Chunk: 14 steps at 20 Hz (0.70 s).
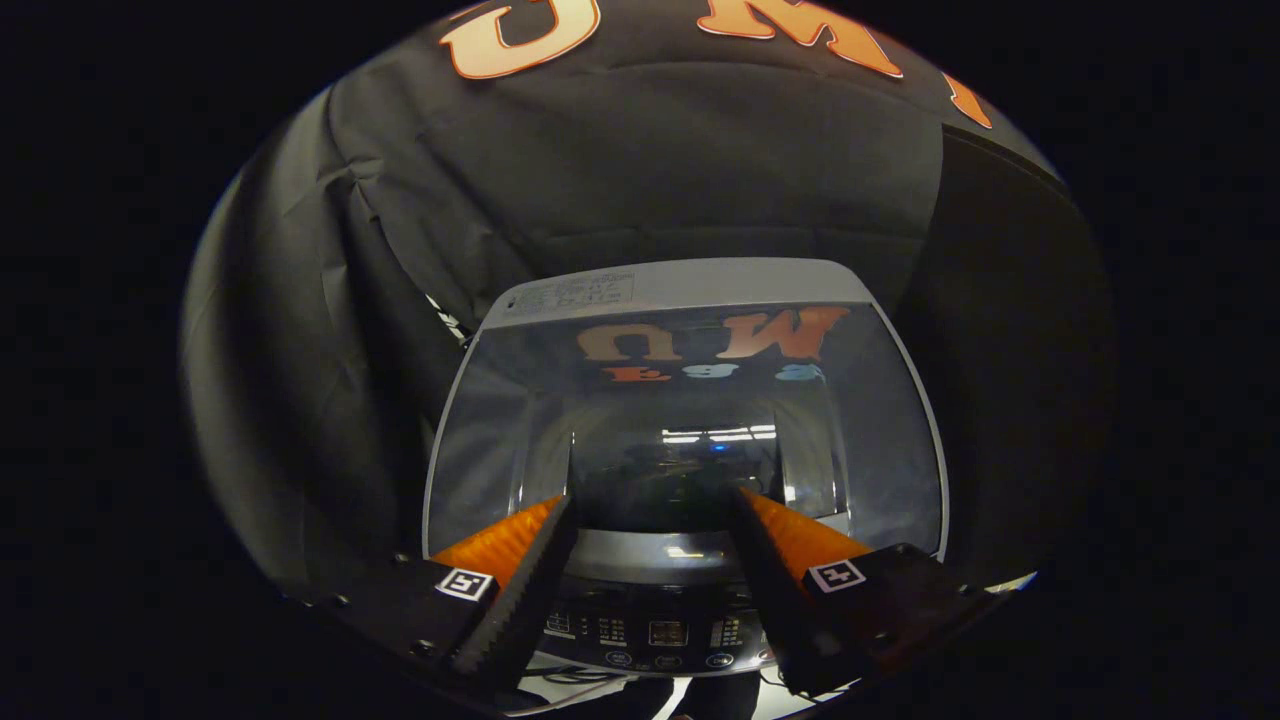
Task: Put the clothes into the washing machine and then close the washing machine lid.
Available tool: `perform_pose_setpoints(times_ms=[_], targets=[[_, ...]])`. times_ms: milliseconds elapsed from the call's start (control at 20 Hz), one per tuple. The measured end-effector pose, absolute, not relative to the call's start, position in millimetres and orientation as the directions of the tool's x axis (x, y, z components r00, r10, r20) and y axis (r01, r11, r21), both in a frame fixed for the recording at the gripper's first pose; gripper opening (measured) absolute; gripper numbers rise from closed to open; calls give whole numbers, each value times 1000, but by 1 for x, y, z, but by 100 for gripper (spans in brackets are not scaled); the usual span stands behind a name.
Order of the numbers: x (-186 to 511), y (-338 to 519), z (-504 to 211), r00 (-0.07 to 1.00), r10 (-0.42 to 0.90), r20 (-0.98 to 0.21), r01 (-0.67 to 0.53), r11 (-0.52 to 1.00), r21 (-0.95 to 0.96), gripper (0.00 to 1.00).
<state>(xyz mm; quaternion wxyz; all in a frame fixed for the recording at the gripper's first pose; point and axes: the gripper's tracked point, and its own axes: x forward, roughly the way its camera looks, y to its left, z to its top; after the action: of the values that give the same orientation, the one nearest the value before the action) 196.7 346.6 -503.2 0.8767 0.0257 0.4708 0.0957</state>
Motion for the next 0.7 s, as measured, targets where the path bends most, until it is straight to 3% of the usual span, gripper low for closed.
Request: perform_pose_setpoints(times_ms=[300, 700], targets=[[213, 338, -423, 656, 212, -724, -174, 976, 128, 99], [205, 280, -220, 856, 230, -464, -198, 973, 118, 98]])
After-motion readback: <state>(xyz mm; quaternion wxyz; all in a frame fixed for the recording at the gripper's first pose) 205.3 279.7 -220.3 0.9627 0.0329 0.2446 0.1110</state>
